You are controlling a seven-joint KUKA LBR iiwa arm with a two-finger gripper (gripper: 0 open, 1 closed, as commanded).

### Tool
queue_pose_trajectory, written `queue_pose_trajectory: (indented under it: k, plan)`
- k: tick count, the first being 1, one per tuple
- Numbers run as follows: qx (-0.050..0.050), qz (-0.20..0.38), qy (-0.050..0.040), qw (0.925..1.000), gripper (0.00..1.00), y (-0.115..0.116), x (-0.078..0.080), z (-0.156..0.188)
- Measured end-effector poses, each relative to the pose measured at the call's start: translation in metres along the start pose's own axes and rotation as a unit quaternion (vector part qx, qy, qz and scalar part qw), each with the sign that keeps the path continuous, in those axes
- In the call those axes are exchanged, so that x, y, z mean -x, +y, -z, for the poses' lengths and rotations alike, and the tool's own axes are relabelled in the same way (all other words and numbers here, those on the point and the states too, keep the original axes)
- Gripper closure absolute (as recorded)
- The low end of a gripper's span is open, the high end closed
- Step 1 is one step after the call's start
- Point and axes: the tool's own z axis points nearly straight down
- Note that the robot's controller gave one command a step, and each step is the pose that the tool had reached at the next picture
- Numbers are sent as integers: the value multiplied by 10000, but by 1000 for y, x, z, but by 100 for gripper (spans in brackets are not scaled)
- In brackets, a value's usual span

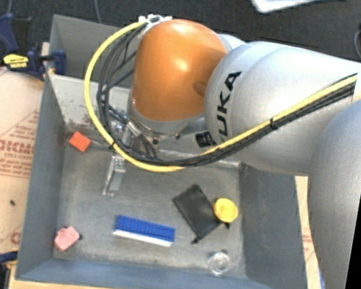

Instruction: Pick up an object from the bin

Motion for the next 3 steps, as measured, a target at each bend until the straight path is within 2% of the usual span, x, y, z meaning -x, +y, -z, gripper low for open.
queue_pose_trajectory:
  k: [1, 2, 3]
  plan:
    - [8, -25, -43, 10000, 0, -1, 2, 5]
    - [1, 257, -24, 9997, 0, -45, -3, -92]
    - [12, -89, -35, 10000, 0, -37, -47, -110]
